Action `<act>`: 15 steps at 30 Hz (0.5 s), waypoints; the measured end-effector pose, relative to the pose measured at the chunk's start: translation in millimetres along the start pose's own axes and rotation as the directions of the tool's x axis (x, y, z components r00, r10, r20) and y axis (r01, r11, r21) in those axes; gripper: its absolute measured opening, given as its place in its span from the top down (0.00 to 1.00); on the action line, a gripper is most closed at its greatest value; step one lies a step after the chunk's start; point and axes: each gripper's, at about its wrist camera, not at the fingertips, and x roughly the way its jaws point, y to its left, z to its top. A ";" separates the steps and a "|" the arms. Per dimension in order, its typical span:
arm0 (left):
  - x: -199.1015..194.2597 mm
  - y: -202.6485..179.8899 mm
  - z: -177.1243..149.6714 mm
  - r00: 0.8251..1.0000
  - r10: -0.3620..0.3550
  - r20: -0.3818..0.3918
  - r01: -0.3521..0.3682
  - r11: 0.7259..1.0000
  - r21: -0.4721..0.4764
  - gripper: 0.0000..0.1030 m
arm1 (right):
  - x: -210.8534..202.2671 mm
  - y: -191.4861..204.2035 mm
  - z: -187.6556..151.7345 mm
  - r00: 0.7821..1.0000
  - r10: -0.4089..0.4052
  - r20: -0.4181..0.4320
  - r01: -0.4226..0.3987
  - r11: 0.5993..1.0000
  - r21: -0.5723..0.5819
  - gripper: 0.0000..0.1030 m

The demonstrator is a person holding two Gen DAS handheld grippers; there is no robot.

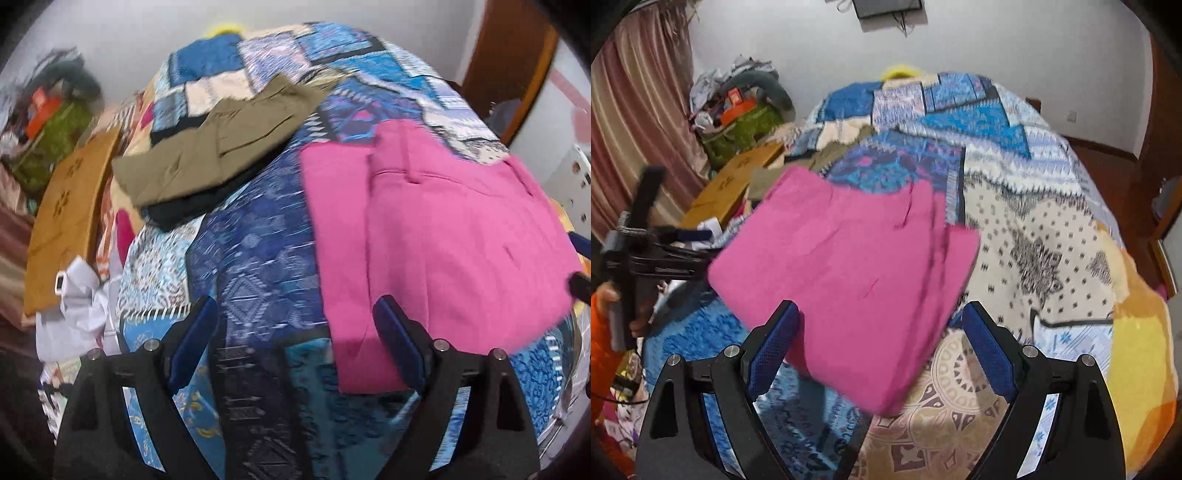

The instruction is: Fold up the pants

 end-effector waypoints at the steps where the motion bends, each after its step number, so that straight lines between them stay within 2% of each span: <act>1: -2.1 -3.6 -0.9 1.000 0.007 0.013 -0.007 1.000 0.012 0.15 | 1.8 -2.0 -1.9 1.000 -0.003 -0.006 0.003 1.000 0.009 0.15; 5: -2.3 0.3 -9.8 1.000 0.014 0.020 -0.015 1.000 0.021 0.14 | 2.9 -18.5 -9.3 0.999 0.027 -0.022 -0.025 0.997 0.076 0.15; 10: -4.1 23.2 -23.1 1.000 0.021 0.013 -0.021 1.000 -0.012 0.13 | -9.9 -20.2 -11.8 1.000 -0.009 -0.007 0.010 0.999 0.051 0.15; 13: -12.3 30.2 -22.1 0.998 0.041 0.042 -0.040 0.999 -0.021 0.13 | -17.9 -19.3 -6.6 0.999 -0.041 0.009 0.040 0.999 0.027 0.27; 15: -23.1 29.9 -15.4 0.994 0.048 0.094 -0.046 0.999 -0.024 0.13 | -22.1 -17.9 1.0 0.999 -0.046 0.027 0.046 0.999 0.014 0.45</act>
